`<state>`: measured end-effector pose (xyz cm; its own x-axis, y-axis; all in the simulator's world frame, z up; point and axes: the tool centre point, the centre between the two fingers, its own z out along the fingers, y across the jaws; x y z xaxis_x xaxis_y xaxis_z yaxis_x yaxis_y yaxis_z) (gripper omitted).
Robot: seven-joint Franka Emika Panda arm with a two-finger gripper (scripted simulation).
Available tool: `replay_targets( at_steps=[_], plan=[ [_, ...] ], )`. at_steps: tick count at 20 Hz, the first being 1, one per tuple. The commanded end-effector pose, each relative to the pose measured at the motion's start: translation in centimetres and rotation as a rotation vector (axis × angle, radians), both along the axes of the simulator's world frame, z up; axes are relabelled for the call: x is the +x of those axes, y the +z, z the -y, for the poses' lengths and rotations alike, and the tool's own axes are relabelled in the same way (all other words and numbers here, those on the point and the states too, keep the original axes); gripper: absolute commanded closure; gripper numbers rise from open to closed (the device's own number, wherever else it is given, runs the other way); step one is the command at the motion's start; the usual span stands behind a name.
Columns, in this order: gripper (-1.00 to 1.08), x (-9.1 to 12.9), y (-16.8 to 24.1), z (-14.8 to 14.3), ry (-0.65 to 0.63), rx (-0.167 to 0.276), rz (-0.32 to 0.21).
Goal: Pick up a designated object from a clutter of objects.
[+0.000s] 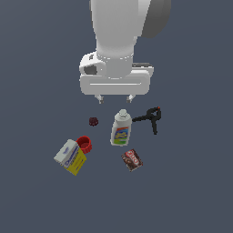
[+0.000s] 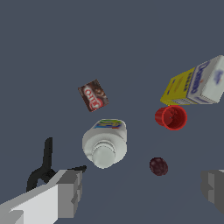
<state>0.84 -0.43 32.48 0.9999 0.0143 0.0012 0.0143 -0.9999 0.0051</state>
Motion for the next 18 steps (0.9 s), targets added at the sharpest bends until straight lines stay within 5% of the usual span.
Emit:
replay_targets(
  at_steps=[1, 10, 18],
  plan=[
    [-0.92, 0.0, 0.0, 0.0, 0.0, 0.0, 0.0],
    [-0.92, -0.3, -0.7, -2.5, 0.059, -0.02, -0.032],
    [-0.92, 0.7, -1.2, -1.5, 0.029, -0.013, -0.03]
  ],
)
